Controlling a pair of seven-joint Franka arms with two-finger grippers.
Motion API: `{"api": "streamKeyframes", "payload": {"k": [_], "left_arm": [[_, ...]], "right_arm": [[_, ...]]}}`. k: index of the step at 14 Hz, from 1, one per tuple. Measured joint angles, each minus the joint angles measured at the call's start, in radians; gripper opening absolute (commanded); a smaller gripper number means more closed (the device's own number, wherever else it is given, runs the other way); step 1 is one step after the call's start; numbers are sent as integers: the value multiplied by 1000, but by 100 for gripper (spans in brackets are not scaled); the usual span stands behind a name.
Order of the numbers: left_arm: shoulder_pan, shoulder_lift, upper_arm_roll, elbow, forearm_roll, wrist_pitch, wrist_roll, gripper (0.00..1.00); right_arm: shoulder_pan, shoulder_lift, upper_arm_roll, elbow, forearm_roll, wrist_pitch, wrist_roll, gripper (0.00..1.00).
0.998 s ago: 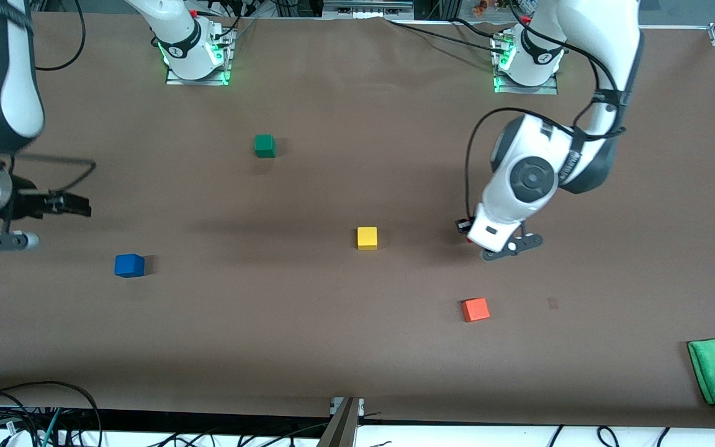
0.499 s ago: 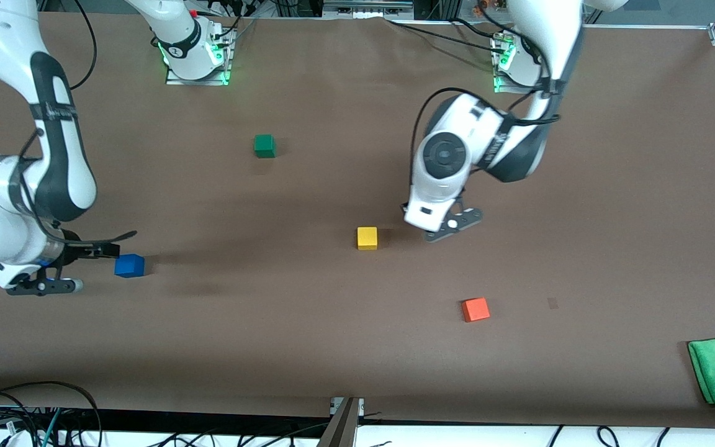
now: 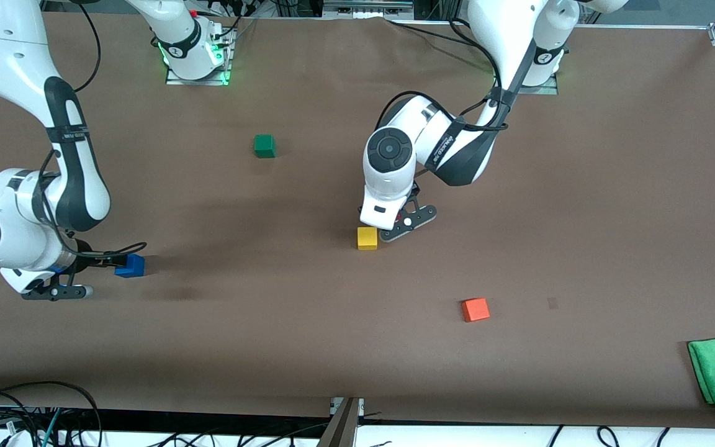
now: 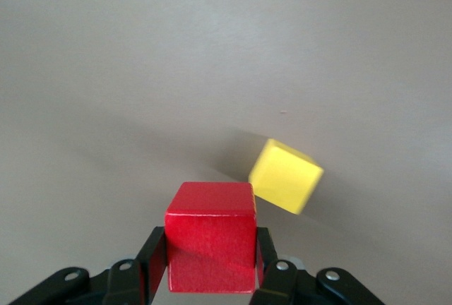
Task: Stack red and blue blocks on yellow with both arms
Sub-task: 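Carry the red cube toward the yellow cube while the right gripper reaches the blue cube, then lower the red cube onto the yellow cube while the right gripper grasps blue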
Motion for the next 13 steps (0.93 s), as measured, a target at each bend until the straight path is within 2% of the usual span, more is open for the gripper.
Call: {"api": "streamKeyframes", "payload": {"k": [6, 10, 12, 13], "left_arm": [[-1, 4, 0, 32, -2, -109, 264, 0], [-4, 29, -6, 35, -2, -106, 355, 0], [-3, 51, -6, 66, -2, -84, 359, 0], [-2, 69, -6, 94, -2, -69, 359, 0]], "right_arm": [[0, 31, 4, -4, 37, 29, 0, 100], [0, 59, 6, -5, 63, 54, -11, 100], [0, 63, 7, -5, 64, 57, -14, 99], [0, 66, 8, -5, 64, 57, -15, 95]]}}
